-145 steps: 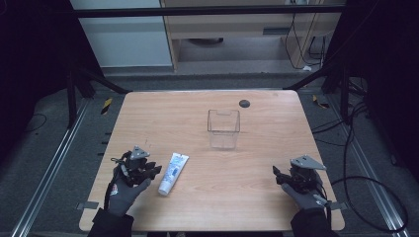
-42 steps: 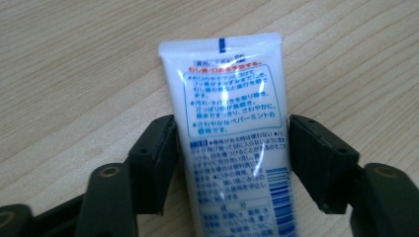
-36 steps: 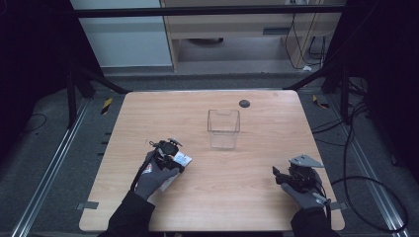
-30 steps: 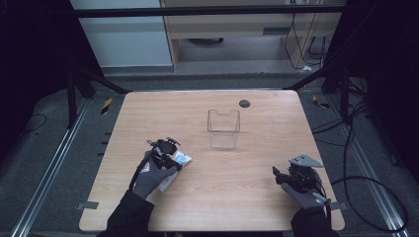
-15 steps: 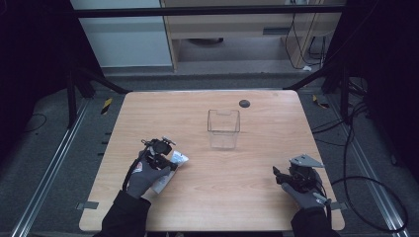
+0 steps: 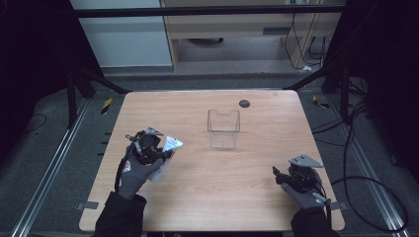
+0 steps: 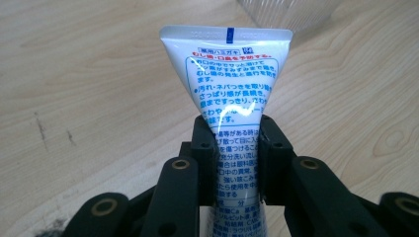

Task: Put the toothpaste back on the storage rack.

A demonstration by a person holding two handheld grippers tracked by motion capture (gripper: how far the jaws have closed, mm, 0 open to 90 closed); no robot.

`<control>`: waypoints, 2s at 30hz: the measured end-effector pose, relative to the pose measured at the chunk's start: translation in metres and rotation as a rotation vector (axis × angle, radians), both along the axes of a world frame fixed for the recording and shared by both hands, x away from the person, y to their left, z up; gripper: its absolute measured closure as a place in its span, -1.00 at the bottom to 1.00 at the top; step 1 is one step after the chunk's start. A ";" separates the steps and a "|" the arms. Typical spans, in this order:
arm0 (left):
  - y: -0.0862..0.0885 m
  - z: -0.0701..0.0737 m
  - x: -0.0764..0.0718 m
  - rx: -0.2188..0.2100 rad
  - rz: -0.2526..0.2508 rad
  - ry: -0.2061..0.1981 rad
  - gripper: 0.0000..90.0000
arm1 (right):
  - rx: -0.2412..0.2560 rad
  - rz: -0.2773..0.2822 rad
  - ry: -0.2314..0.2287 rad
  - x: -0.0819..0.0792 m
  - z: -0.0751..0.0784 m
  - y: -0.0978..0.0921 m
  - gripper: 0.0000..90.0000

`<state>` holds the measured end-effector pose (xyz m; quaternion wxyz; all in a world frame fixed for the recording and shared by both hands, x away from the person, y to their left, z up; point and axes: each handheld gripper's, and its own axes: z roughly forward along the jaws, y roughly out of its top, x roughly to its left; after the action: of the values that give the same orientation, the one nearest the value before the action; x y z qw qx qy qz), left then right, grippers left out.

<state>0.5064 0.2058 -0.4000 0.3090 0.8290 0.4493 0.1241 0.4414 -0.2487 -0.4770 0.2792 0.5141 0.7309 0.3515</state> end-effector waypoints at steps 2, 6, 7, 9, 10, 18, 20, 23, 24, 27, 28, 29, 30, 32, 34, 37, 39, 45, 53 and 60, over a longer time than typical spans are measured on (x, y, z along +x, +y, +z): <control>-0.002 0.003 -0.001 -0.008 0.005 -0.030 0.62 | -0.004 0.001 -0.002 0.000 0.000 0.000 -0.35; -0.003 0.010 -0.001 -0.024 0.017 -0.087 0.62 | -0.001 -0.002 -0.008 0.000 0.000 0.001 -0.37; -0.004 0.015 -0.001 -0.039 0.018 -0.108 0.62 | 0.001 -0.005 -0.010 -0.001 0.000 0.001 -0.37; -0.005 0.018 -0.001 -0.050 0.019 -0.126 0.62 | -0.001 -0.005 -0.011 -0.001 0.000 0.001 -0.37; -0.006 0.023 0.000 -0.062 0.023 -0.145 0.62 | -0.007 -0.002 -0.012 0.000 0.000 0.001 -0.37; -0.010 0.035 0.003 -0.087 0.033 -0.211 0.62 | -0.009 -0.004 -0.014 0.000 0.000 0.001 -0.38; -0.015 0.038 0.006 -0.099 0.040 -0.240 0.62 | -0.006 -0.004 -0.011 0.000 -0.001 0.002 -0.39; -0.018 0.041 0.009 -0.110 0.041 -0.258 0.62 | -0.008 -0.004 -0.015 0.000 -0.001 0.002 -0.39; -0.020 0.043 0.010 -0.121 0.043 -0.269 0.62 | -0.008 -0.004 -0.015 0.000 -0.001 0.002 -0.39; -0.025 0.046 0.015 -0.141 0.047 -0.293 0.62 | -0.006 -0.003 -0.013 0.000 -0.001 0.002 -0.40; -0.026 0.048 0.017 -0.146 0.050 -0.299 0.62 | -0.005 -0.001 -0.013 0.000 -0.001 0.002 -0.40; -0.029 0.050 0.020 -0.156 0.053 -0.313 0.62 | -0.002 -0.003 -0.009 0.000 -0.001 0.002 -0.40; -0.029 0.050 0.020 -0.156 0.053 -0.313 0.62 | -0.002 -0.004 -0.009 0.001 -0.001 0.002 -0.40; -0.031 0.052 0.024 -0.172 0.058 -0.327 0.62 | -0.006 -0.001 -0.010 0.001 -0.002 0.002 -0.41; -0.033 0.054 0.027 -0.195 0.059 -0.336 0.62 | -0.007 0.001 -0.009 0.002 -0.002 0.003 -0.41; -0.037 0.056 0.033 -0.228 0.064 -0.345 0.62 | -0.003 0.002 -0.009 0.002 -0.002 0.003 -0.42; -0.040 0.058 0.037 -0.237 0.065 -0.351 0.62 | 0.001 0.001 -0.008 0.002 -0.002 0.004 -0.42; -0.050 0.063 0.046 -0.269 0.075 -0.389 0.62 | 0.001 0.003 -0.009 0.002 -0.002 0.004 -0.42; -0.067 0.063 0.056 -0.312 0.085 -0.434 0.62 | 0.001 0.005 -0.007 0.003 -0.003 0.004 -0.43; -0.082 0.063 0.067 -0.348 0.091 -0.465 0.62 | -0.001 0.005 -0.009 0.003 -0.003 0.005 -0.43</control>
<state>0.5733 0.1239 -0.3366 0.5355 0.6918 0.4175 0.2457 0.4447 -0.2441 -0.4802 0.2819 0.5105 0.7310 0.3544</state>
